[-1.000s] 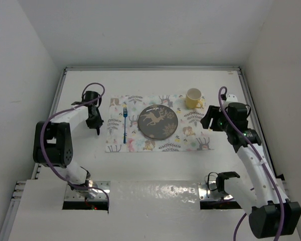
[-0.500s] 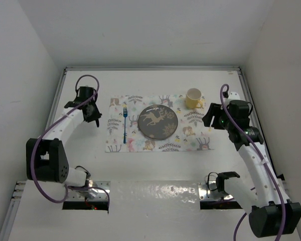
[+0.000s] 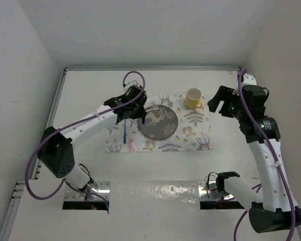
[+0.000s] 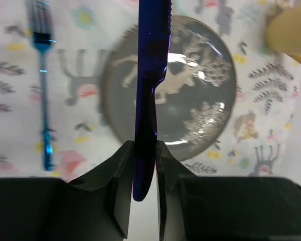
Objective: Set the dinner table for one person
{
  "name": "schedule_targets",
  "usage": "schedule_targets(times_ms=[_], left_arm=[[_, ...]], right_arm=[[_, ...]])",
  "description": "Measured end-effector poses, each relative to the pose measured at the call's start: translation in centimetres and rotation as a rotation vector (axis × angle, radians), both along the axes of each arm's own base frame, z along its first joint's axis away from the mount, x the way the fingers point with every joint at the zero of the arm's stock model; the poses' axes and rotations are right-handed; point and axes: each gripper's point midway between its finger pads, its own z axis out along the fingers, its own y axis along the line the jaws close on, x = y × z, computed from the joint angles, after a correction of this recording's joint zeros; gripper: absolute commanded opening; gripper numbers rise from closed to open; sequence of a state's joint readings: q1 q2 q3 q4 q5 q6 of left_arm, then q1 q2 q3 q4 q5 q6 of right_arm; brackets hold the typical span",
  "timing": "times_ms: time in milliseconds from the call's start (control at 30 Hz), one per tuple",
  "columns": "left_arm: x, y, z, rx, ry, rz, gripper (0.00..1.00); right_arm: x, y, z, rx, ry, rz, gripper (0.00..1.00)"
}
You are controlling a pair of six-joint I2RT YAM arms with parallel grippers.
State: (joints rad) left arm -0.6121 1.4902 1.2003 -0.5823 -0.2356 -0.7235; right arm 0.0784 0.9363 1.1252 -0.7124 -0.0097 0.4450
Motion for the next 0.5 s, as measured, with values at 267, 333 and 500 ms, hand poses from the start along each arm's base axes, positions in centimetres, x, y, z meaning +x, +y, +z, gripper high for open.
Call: schedule_targets(times_ms=[267, 333, 500], left_arm=[[-0.7, -13.8, -2.2, -0.036, 0.019, -0.135, 0.00], [-1.2, -16.4, -3.4, -0.044, 0.031, -0.157, 0.00], [-2.6, -20.8, -6.8, -0.056, 0.072, -0.175, 0.00]], right_arm=[[-0.6, -0.1, -0.2, 0.027, 0.018, -0.030, 0.79], [-1.0, -0.1, -0.6, 0.032, 0.027, -0.034, 0.79], [-2.0, -0.3, -1.0, 0.032, 0.035, -0.042, 0.79]])
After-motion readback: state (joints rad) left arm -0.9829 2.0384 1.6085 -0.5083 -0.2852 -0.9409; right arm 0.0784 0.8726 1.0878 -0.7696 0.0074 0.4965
